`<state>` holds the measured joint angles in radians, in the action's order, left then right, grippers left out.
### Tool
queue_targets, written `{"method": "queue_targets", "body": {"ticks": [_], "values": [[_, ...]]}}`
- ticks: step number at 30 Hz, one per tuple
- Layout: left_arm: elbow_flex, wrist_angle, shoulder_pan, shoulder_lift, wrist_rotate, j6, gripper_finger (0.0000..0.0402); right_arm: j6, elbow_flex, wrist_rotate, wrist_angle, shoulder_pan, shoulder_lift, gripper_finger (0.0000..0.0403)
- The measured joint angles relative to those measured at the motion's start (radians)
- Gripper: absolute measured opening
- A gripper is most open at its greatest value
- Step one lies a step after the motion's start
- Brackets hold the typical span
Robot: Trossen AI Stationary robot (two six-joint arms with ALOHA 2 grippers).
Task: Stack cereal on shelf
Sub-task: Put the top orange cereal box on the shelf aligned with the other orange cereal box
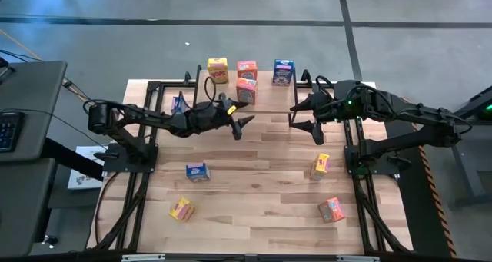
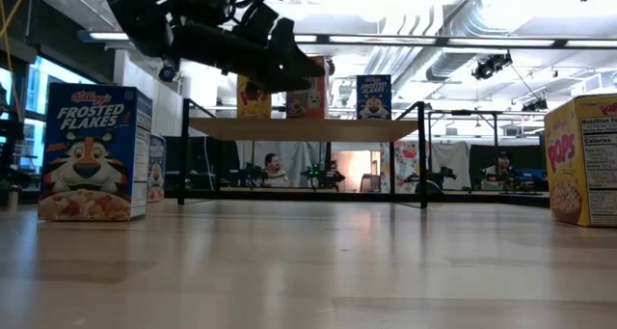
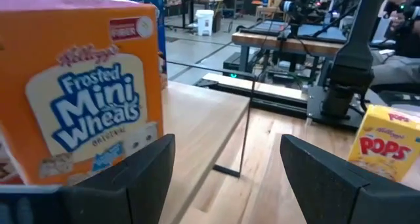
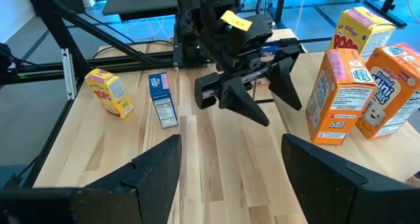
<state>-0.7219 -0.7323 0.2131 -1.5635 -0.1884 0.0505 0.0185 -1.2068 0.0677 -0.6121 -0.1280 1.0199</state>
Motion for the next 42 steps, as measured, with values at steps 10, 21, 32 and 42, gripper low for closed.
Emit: {"method": "queue_targets", "body": {"ticks": [10,21,32,42], "values": [[-0.085,0.103,-0.008,0.0,0.003,-0.002,0.0268,-0.026,0.0,-0.003,0.001,0.0,0.0,0.0256],[-0.09,0.136,0.026,0.0,0.006,0.027,0.0268,-0.026,0.0,-0.002,0.003,0.0,0.0,0.0256],[-0.138,0.132,0.041,-0.121,0.044,0.034,0.0268,-0.026,0.0,0.001,0.003,0.0,0.0,0.0256],[-0.158,0.128,0.046,-0.132,-0.006,0.025,0.0268,-0.026,0.0,0.001,0.003,0.0,0.0,0.0256]]}}
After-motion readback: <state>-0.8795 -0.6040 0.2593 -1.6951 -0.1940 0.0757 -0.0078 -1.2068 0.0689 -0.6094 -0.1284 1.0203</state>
